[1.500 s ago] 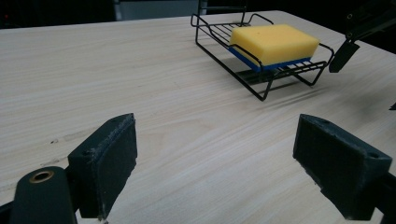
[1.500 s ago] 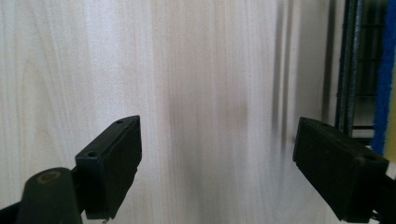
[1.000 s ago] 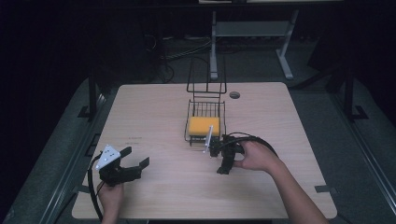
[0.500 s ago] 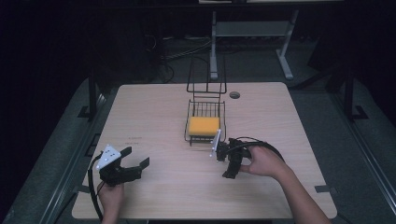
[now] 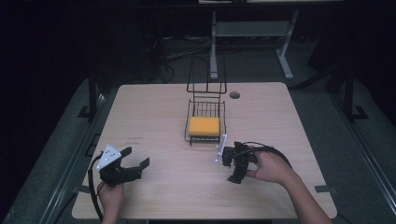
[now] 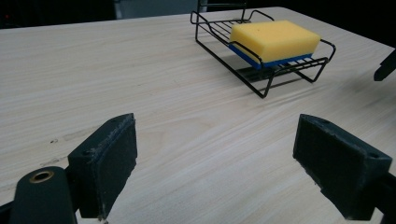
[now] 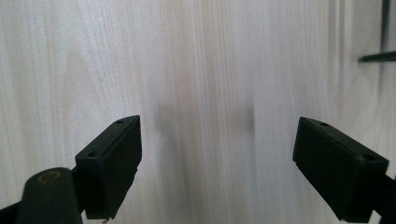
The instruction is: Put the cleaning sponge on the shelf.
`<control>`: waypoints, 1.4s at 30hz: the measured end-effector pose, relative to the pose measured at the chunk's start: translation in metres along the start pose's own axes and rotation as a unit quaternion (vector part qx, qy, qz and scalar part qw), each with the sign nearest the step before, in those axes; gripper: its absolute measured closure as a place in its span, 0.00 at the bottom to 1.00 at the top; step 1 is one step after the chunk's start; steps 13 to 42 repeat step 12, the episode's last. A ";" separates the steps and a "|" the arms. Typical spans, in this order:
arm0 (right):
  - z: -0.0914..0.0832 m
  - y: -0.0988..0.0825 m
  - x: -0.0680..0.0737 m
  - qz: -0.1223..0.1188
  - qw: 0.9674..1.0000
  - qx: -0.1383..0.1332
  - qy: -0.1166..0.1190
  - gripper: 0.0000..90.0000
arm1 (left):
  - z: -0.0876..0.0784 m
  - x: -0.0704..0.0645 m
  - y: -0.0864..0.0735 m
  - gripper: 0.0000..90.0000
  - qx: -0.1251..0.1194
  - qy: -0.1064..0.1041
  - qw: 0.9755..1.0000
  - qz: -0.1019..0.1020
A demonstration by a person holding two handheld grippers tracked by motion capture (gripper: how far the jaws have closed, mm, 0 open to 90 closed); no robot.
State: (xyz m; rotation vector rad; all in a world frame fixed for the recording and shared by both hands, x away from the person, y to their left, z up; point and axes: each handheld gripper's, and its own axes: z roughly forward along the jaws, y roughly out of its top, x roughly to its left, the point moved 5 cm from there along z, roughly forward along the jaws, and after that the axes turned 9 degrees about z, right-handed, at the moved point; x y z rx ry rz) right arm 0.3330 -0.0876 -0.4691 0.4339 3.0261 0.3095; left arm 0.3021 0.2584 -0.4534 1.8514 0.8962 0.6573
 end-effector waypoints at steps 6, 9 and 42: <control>0.000 -0.011 0.003 0.007 1.000 0.001 -0.005 0.17 | 0.000 0.000 0.000 0.14 0.000 0.000 1.000 0.000; -0.001 -0.016 0.005 0.009 1.000 -0.003 -0.007 0.17 | 0.000 0.000 0.000 0.14 0.002 0.000 1.000 0.001; -0.005 -0.025 0.010 0.017 1.000 -0.013 -0.013 0.17 | 0.000 0.000 0.000 0.14 0.001 0.001 1.000 0.001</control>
